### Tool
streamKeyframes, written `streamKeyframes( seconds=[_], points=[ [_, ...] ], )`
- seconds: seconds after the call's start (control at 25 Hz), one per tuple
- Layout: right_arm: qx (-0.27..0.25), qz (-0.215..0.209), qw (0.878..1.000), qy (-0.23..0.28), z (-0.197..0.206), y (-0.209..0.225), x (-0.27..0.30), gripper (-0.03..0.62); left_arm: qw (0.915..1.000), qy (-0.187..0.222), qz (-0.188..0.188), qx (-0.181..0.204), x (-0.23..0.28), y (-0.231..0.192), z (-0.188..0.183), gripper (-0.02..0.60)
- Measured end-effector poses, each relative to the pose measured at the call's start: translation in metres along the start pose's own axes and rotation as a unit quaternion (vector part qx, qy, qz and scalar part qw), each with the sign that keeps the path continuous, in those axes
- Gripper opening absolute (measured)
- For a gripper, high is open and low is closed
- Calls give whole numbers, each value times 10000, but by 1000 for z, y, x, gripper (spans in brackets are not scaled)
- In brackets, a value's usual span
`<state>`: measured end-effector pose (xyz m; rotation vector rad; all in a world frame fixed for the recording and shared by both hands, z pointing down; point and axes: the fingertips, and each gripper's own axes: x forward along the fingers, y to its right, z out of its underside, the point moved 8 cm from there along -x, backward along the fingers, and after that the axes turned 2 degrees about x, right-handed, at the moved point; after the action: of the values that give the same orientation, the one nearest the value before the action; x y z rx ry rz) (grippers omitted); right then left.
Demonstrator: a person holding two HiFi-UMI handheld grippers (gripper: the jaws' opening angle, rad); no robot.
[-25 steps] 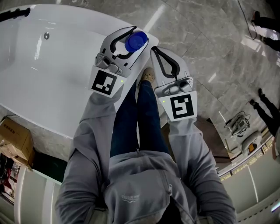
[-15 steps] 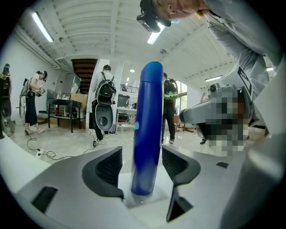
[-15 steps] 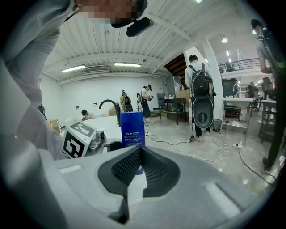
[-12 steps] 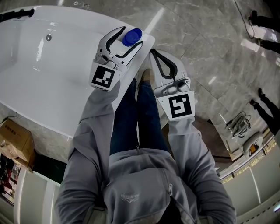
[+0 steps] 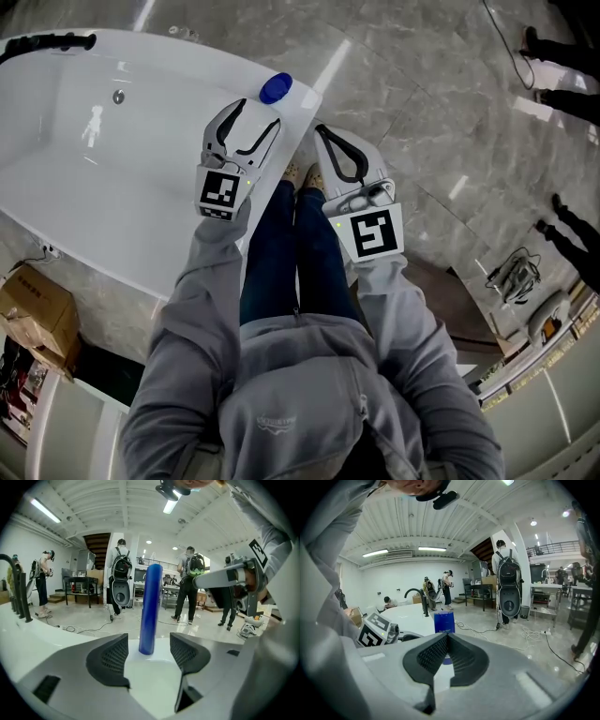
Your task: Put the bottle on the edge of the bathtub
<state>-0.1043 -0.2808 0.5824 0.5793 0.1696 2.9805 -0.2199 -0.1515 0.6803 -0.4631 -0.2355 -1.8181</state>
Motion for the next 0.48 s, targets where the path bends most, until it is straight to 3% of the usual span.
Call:
streamKeyframes(
  seconds=[0.12,0.2,0.24,0.48],
  points=[
    [-19,51,10000,40,-10,-3,-9,3,9998,86,-113,-115,-15,6,-15,247],
    [-23,99,9999,93,-18,-4,-16,3,9996,203,-178,-88,-23,13,-32,86],
    [-25,124,9998,130,-23,-4,-20,3,9995,260,-200,-34,-27,17,-42,63],
    [-29,368,9989,293,-57,-4,-50,3,9976,655,-198,114,-56,38,-113,12]
  ],
)
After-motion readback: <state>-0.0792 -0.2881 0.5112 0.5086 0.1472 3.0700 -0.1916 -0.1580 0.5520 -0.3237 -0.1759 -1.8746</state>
